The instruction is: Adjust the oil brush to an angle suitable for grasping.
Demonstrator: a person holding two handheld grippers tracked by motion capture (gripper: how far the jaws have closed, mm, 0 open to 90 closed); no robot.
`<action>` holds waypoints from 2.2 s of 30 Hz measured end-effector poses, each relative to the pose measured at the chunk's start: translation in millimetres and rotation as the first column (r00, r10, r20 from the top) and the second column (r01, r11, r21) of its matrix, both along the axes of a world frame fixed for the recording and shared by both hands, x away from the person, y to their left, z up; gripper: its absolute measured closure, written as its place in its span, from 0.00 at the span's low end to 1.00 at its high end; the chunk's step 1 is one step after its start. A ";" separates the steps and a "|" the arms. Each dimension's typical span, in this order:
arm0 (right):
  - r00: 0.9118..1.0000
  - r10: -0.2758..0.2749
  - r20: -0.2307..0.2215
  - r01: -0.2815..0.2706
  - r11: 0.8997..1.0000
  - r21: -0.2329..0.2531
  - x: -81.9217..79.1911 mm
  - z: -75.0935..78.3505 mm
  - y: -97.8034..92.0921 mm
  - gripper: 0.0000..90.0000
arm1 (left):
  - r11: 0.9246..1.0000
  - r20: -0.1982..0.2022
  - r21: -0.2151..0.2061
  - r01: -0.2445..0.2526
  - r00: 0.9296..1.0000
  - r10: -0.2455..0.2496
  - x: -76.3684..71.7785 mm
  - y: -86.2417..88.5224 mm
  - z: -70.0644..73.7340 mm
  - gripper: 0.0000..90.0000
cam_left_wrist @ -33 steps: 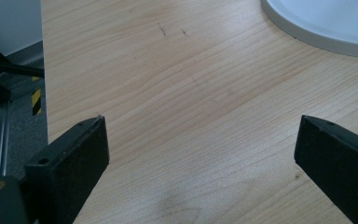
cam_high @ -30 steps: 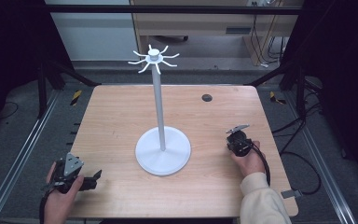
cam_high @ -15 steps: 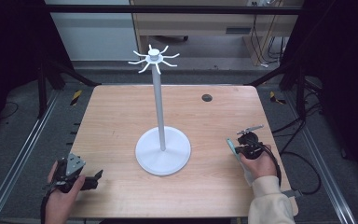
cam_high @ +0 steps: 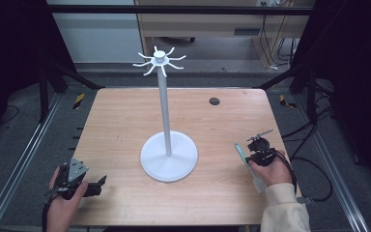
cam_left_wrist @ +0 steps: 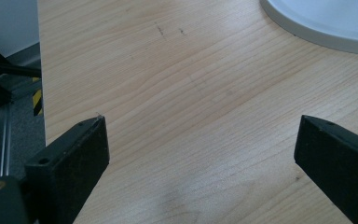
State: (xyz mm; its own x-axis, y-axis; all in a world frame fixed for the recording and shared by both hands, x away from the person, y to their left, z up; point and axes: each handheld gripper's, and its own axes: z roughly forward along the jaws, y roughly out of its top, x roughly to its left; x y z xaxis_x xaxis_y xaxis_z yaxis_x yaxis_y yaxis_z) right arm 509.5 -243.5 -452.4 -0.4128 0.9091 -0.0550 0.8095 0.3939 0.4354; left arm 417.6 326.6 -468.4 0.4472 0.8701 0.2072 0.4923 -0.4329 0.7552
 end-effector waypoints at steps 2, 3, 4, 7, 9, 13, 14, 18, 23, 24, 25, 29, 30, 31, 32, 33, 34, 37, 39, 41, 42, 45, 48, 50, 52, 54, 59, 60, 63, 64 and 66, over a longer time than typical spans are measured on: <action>1.000 0.003 -0.020 -0.003 1.000 -0.006 0.4 -0.9 1.8 0.75 | 1.000 0.001 0.004 0.008 1.000 -0.008 0.3 -0.9 0.4 0.03; 0.999 0.007 -0.045 -0.007 1.000 -0.007 0.9 -1.7 2.8 0.73 | 1.000 -0.002 0.007 0.012 1.000 -0.012 0.2 -1.9 -0.3 0.03; 0.999 0.007 -0.045 -0.007 1.000 -0.007 0.9 -1.7 2.8 0.73 | 1.000 -0.002 0.007 0.012 1.000 -0.012 0.2 -1.9 -0.3 0.03; 0.998 0.008 -0.068 -0.009 1.000 -0.018 0.7 -1.7 3.2 0.70 | 1.000 -0.002 0.010 0.016 1.000 -0.016 0.0 -2.2 -0.7 0.03; 0.996 -0.001 -0.085 -0.002 1.000 -0.028 0.9 -3.2 3.7 0.70 | 1.000 -0.005 0.008 0.015 1.000 -0.015 0.5 -2.0 -1.0 0.03; 0.994 -0.004 -0.110 -0.002 0.999 -0.054 2.8 -8.7 3.5 0.70 | 1.000 -0.007 0.011 0.016 1.000 -0.016 0.8 -2.6 -1.1 0.03; 0.994 -0.004 -0.110 -0.002 0.999 -0.054 2.8 -8.7 3.5 0.70 | 1.000 -0.006 0.010 0.016 1.000 -0.016 0.8 -2.9 -1.1 0.03; 0.991 -0.008 -0.130 0.003 0.999 -0.044 2.3 -9.6 2.2 0.73 | 1.000 -0.015 0.015 0.021 1.000 -0.021 1.3 -3.5 -1.8 0.03; 0.990 -0.003 -0.144 -0.004 0.999 -0.051 2.1 -11.7 4.4 0.77 | 1.000 -0.015 0.019 0.025 1.000 -0.025 1.1 -4.0 -1.8 0.03; 0.989 -0.002 -0.146 -0.007 0.998 -0.057 2.2 -12.0 5.2 0.78 | 0.999 -0.015 0.019 0.026 1.000 -0.026 1.2 -4.0 -2.0 0.03; 0.989 -0.002 -0.149 -0.007 0.998 -0.057 2.2 -12.2 5.9 0.78 | 0.999 -0.015 0.019 0.027 1.000 -0.026 1.3 -4.0 -2.0 0.03; 0.987 0.001 -0.160 -0.011 0.998 -0.059 2.8 -13.4 6.9 0.79 | 0.999 -0.017 0.022 0.027 0.999 -0.027 1.7 -4.5 -2.3 0.03; 0.987 0.002 -0.161 -0.011 0.998 -0.060 2.9 -13.7 7.0 0.79 | 0.999 -0.018 0.023 0.027 0.999 -0.027 1.7 -4.6 -2.3 0.03; 0.987 0.000 -0.162 -0.010 0.998 -0.059 3.1 -13.9 7.2 0.79 | 0.999 -0.018 0.023 0.028 0.999 -0.028 1.8 -4.8 -2.4 0.03; 0.987 0.000 -0.162 -0.010 0.998 -0.059 3.1 -13.9 7.2 0.79 | 0.999 -0.018 0.023 0.028 0.999 -0.028 1.9 -4.9 -2.4 0.03; 0.987 -0.001 -0.160 -0.008 0.998 -0.057 3.2 -13.9 7.3 0.80 | 0.999 -0.017 0.023 0.029 0.999 -0.028 1.9 -5.0 -2.5 0.03; 0.987 -0.001 -0.160 -0.008 0.998 -0.057 3.2 -13.9 7.3 0.80 | 0.999 -0.018 0.023 0.029 0.999 -0.029 1.9 -5.1 -2.5 0.03; 0.987 0.001 -0.160 -0.010 0.998 -0.059 3.6 -14.3 6.9 0.81 | 0.999 -0.020 0.026 0.029 0.999 -0.029 2.1 -5.2 -2.8 0.03; 0.987 -0.002 -0.163 -0.007 0.998 -0.057 3.6 -14.8 7.0 0.82 | 0.999 -0.020 0.026 0.029 0.999 -0.029 2.2 -5.3 -2.6 0.03; 0.986 -0.001 -0.164 -0.008 0.998 -0.060 3.8 -15.1 6.9 0.83 | 0.999 -0.021 0.027 0.030 0.999 -0.029 2.3 -5.5 -2.7 0.03; 0.986 -0.006 -0.165 -0.003 0.998 -0.057 3.6 -15.0 7.0 0.84 | 0.999 -0.022 0.028 0.030 0.999 -0.030 2.4 -5.6 -2.8 0.03; 0.986 -0.007 -0.164 -0.002 0.998 -0.055 4.1 -15.3 6.1 0.85 | 0.999 -0.022 0.028 0.030 0.999 -0.029 2.6 -5.9 -2.9 0.03; 0.986 -0.010 -0.165 0.002 0.999 -0.051 4.3 -15.2 5.2 0.87 | 0.999 -0.023 0.028 0.030 0.999 -0.029 3.0 -6.3 -3.1 0.03; 0.986 -0.015 -0.164 0.005 0.998 -0.058 4.3 -15.1 5.4 0.88 | 0.999 -0.024 0.028 0.030 0.999 -0.029 3.3 -6.6 -3.2 0.03; 0.987 -0.016 -0.161 0.006 0.998 -0.065 4.4 -15.5 6.2 0.89 | 0.999 -0.026 0.030 0.031 0.999 -0.030 3.5 -6.9 -3.4 0.03; 0.987 -0.021 -0.161 0.010 0.998 -0.068 4.3 -15.4 6.7 0.90 | 0.999 -0.026 0.032 0.032 0.999 -0.031 3.6 -7.0 -3.4 0.03; 0.986 -0.029 -0.162 0.019 0.998 -0.066 4.4 -15.2 6.4 0.91 | 0.999 -0.026 0.033 0.032 0.999 -0.031 3.6 -7.0 -3.4 0.03; 0.986 -0.029 -0.162 0.019 0.998 -0.066 4.4 -15.2 6.4 0.91 | 0.999 -0.026 0.032 0.032 0.999 -0.032 3.6 -7.0 -3.4 0.03; 0.987 -0.024 -0.160 0.013 0.998 -0.067 4.1 -15.0 5.6 0.92 | 0.999 -0.026 0.032 0.035 0.999 -0.034 3.6 -7.2 -3.3 0.03; 0.987 -0.023 -0.157 0.013 0.998 -0.065 4.0 -15.1 5.6 0.92 | 0.999 -0.026 0.033 0.035 0.999 -0.035 3.6 -7.2 -3.3 0.03; 0.989 -0.020 -0.150 0.011 0.998 -0.065 3.9 -14.0 5.3 0.92 | 0.999 -0.027 0.033 0.036 0.999 -0.035 3.7 -7.4 -3.4 0.03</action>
